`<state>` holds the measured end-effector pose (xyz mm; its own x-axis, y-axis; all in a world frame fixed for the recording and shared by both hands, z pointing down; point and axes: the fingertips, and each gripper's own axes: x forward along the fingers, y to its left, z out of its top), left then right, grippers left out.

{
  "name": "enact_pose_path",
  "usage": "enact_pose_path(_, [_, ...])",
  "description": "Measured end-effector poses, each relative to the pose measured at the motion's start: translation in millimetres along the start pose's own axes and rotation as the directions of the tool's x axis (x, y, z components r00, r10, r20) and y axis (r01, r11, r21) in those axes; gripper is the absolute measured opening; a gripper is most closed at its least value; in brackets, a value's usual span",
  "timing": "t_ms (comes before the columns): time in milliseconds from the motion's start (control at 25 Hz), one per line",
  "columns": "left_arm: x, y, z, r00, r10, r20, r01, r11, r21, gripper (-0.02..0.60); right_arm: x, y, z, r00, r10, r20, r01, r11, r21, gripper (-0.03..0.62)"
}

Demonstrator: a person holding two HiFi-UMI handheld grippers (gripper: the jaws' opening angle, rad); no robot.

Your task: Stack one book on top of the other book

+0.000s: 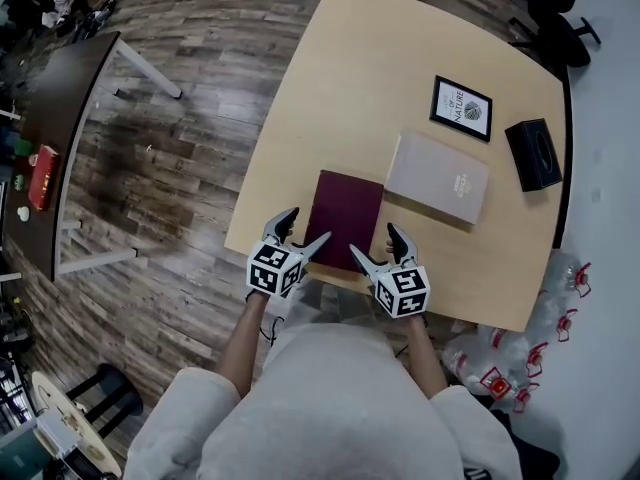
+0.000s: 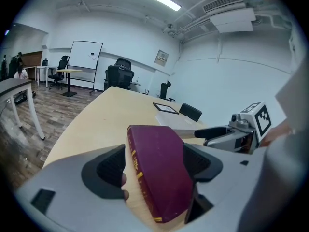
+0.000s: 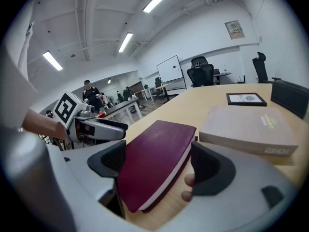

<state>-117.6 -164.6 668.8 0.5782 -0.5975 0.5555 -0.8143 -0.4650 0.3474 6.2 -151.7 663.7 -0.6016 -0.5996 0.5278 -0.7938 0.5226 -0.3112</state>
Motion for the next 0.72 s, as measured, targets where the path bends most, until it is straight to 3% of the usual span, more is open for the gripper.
enact_pose_path(720, [23.7,-2.4,-42.3,0.991,-0.066,-0.118,0.062,0.997,-0.041,0.37,41.3,-17.4,-13.6,0.997,0.01,-0.072,-0.004,0.996,0.085,0.413])
